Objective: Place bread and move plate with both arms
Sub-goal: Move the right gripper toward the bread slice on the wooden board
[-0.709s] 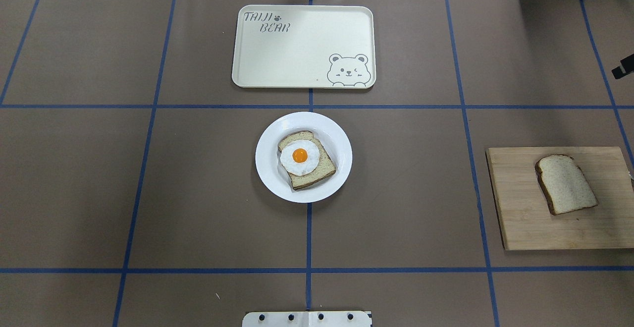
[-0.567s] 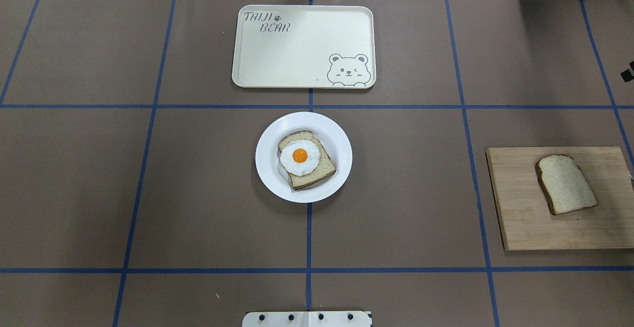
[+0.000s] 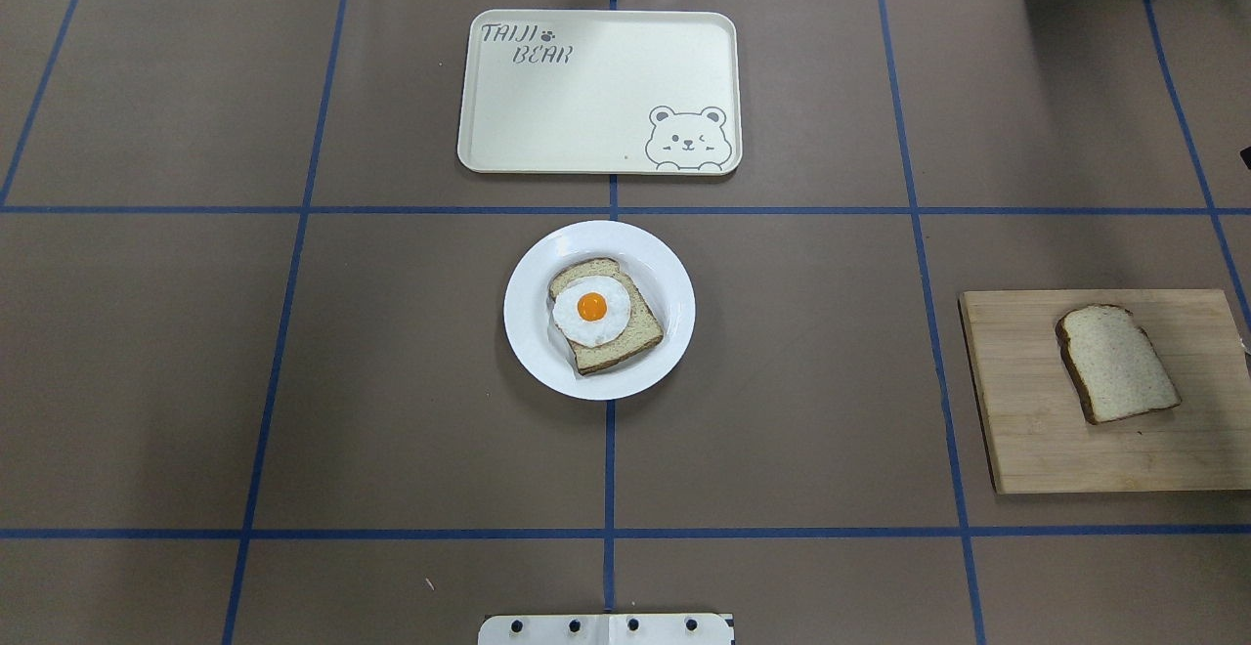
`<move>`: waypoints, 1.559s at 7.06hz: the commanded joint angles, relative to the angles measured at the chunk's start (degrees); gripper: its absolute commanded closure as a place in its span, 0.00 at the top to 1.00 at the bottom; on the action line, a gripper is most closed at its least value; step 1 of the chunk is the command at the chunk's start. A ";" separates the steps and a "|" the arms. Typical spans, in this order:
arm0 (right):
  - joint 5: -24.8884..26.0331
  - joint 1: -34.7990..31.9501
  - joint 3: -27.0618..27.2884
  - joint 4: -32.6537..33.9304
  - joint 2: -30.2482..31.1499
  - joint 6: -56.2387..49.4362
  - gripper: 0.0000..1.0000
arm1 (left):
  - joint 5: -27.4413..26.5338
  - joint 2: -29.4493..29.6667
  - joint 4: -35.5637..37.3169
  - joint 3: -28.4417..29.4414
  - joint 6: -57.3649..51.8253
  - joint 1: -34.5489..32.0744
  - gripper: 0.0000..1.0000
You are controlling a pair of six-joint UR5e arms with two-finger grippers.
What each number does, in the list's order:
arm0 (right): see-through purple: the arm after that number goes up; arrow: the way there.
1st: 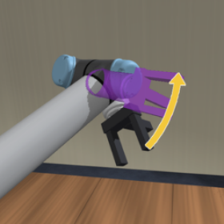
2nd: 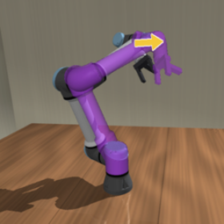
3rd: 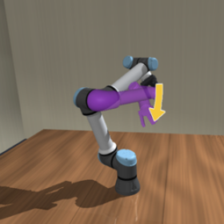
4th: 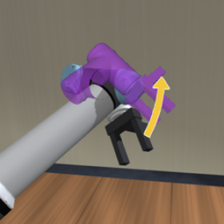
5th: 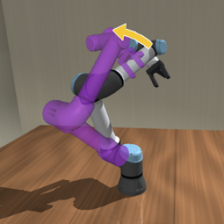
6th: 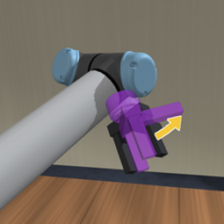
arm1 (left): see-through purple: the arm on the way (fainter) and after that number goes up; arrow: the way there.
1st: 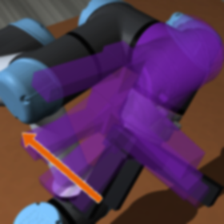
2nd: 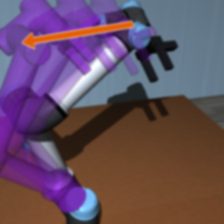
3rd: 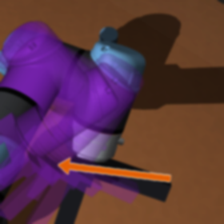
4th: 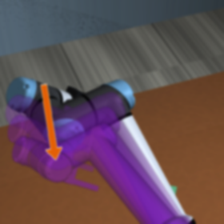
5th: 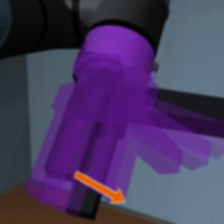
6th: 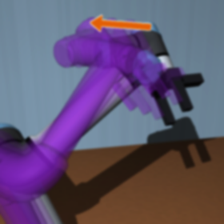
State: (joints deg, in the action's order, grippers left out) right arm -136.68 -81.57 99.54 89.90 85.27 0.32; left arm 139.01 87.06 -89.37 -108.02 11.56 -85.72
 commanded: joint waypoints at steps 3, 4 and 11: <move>-0.78 0.27 0.48 0.01 2.88 0.04 1.00 | -5.48 -1.81 0.43 3.51 -9.77 0.38 0.98; -0.78 1.75 0.22 0.01 3.06 0.47 1.00 | -4.98 -1.72 -0.01 4.04 -9.10 0.47 0.98; -1.22 10.99 -5.48 -14.43 7.28 10.62 1.00 | -1.90 -1.28 -0.36 3.34 -8.57 0.55 0.98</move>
State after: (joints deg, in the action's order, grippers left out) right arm -137.57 -71.25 96.84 82.27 91.44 7.12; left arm 137.02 85.67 -89.71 -104.65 2.99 -85.20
